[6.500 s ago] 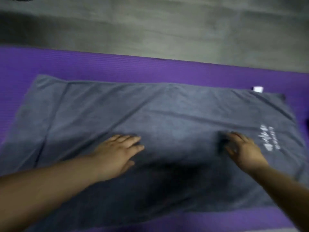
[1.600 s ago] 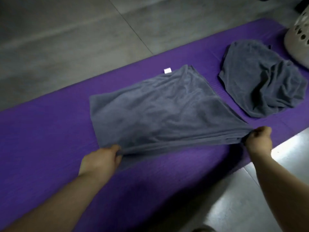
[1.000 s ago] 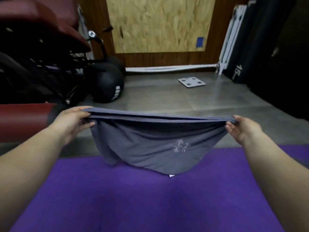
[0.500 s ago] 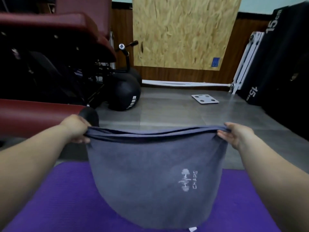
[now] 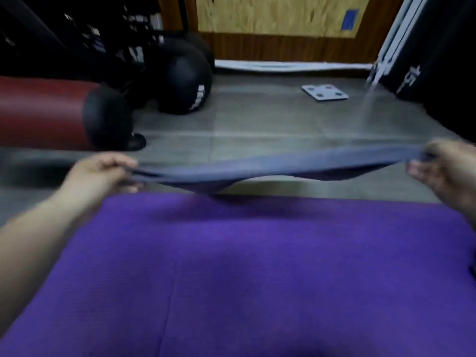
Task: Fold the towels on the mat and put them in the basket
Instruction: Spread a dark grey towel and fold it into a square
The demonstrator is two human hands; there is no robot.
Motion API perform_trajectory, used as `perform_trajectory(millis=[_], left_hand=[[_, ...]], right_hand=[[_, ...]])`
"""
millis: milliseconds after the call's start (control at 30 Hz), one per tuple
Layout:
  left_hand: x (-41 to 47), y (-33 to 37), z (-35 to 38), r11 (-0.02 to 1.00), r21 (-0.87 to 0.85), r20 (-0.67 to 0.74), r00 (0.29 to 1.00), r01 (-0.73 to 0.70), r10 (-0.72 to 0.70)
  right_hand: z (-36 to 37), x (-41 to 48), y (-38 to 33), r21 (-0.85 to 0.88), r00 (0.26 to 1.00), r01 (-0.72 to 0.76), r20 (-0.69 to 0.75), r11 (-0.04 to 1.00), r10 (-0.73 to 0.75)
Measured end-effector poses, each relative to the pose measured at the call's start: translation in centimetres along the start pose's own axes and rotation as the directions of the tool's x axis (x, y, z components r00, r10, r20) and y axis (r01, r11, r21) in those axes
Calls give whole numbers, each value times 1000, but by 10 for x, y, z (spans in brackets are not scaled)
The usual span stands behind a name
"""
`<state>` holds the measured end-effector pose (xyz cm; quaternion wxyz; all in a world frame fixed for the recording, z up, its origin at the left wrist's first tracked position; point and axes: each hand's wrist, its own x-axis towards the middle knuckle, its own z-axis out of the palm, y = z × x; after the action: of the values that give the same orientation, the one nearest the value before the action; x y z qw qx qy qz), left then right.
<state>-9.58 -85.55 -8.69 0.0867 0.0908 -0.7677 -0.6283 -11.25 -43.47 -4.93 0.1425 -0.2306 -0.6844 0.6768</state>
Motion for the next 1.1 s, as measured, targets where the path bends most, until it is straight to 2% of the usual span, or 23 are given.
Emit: perform_trajectory(millis=[133, 233, 267, 300, 367, 433, 467, 500, 567, 600, 633, 700, 733, 833, 867, 967, 1100], left_hand=[[-48, -103, 23, 969, 220, 185, 971, 108, -151], [-85, -172, 32, 888, 455, 322, 917, 69, -236], [-99, -194, 34, 837, 547, 361, 901, 4, -240], [-112, -213, 37, 759, 638, 428, 879, -129, -211], [-139, -239, 45, 586, 685, 643, 737, -432, -208], [-164, -247, 52, 523, 681, 716, 615, -513, -330], [-170, -245, 56, 536, 667, 727, 610, -517, -316], [-169, -244, 59, 525, 662, 735, 601, -535, -315], [-160, -241, 58, 460, 724, 689, 549, -513, -473], [-153, -234, 61, 489, 769, 639, 502, -412, -583], [-143, -229, 66, 553, 794, 596, 505, -254, -624], [-124, -212, 88, 674, 737, 521, 598, 44, -609], [-114, -207, 107, 701, 700, 509, 593, 138, -624], [-90, -174, 191, 724, 626, 555, 487, 290, -675], [-86, -165, 225, 746, 587, 587, 469, 314, -660], [-94, -146, 327, 788, 521, 597, 520, 328, -611], [-112, -161, 408, 737, 656, 466, 680, 164, -566]], right_hand=[[-43, -24, 112, -230, 969, -242, -2, 943, 248], [-76, -51, 191, -396, 888, -414, 20, 819, 459], [-85, -60, 211, -424, 852, -469, 13, 775, 523], [-95, -67, 227, -437, 823, -516, -15, 737, 568], [-111, -76, 245, -463, 780, -579, -76, 671, 621], [-121, -75, 256, -512, 772, -587, -120, 627, 624], [-124, -74, 261, -543, 770, -584, -133, 604, 624], [-126, -72, 266, -582, 769, -573, -138, 577, 624], [-124, -70, 273, -662, 779, -529, -131, 530, 614], [-122, -69, 276, -680, 792, -504, -118, 533, 599], [-118, -68, 278, -681, 817, -473, -102, 559, 567], [-110, -66, 283, -707, 886, -352, -40, 613, 462], [-106, -66, 284, -735, 916, -268, 5, 623, 401], [-89, -74, 282, -722, 939, -73, 184, 688, 292], [-84, -78, 282, -714, 935, -35, 224, 699, 276], [-78, -86, 281, -679, 916, 99, 348, 728, 201], [-85, -80, 295, -660, 870, 279, 481, 698, 108]])
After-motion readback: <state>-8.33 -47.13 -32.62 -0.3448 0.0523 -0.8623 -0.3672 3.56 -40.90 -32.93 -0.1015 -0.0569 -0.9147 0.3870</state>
